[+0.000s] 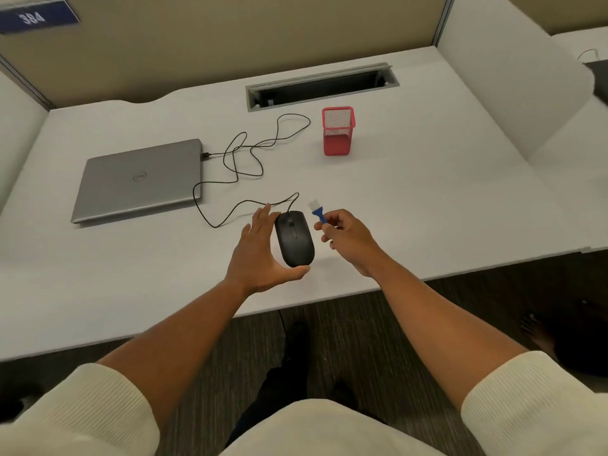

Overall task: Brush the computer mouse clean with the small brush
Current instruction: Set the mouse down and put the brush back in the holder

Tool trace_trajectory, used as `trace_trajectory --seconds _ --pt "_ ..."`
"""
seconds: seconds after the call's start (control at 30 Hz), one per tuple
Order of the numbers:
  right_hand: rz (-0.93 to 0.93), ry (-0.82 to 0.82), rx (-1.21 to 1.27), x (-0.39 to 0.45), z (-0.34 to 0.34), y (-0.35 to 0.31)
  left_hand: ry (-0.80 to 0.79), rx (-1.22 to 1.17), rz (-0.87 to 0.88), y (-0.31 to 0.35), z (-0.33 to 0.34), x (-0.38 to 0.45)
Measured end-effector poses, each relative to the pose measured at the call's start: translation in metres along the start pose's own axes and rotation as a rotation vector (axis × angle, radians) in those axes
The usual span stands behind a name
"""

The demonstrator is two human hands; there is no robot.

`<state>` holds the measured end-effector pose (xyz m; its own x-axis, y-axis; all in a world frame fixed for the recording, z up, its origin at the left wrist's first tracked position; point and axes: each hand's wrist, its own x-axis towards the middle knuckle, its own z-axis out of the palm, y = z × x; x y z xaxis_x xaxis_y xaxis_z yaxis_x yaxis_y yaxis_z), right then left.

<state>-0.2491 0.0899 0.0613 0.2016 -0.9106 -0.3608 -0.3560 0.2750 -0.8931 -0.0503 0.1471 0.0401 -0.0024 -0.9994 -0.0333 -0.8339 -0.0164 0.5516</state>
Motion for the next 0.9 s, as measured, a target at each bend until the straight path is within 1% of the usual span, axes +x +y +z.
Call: trace_trajectory --seconds 0.17,0.27,0.5,0.9 --pt "0.029 0.006 -0.006 0.034 0.017 -0.018 -0.023 -0.013 0.007 -0.023 -0.012 0.040" --pt "0.048 0.019 0.004 0.054 0.025 -0.026 -0.053 -0.062 -0.004 -0.035 -0.015 0.065" --pt "0.120 0.060 0.021 0.094 0.035 -0.037 -0.105 -0.090 -0.008 -0.058 -0.011 0.118" --pt "0.188 0.084 -0.042 0.138 0.044 -0.043 -0.167 -0.077 -0.045 -0.082 -0.005 0.165"
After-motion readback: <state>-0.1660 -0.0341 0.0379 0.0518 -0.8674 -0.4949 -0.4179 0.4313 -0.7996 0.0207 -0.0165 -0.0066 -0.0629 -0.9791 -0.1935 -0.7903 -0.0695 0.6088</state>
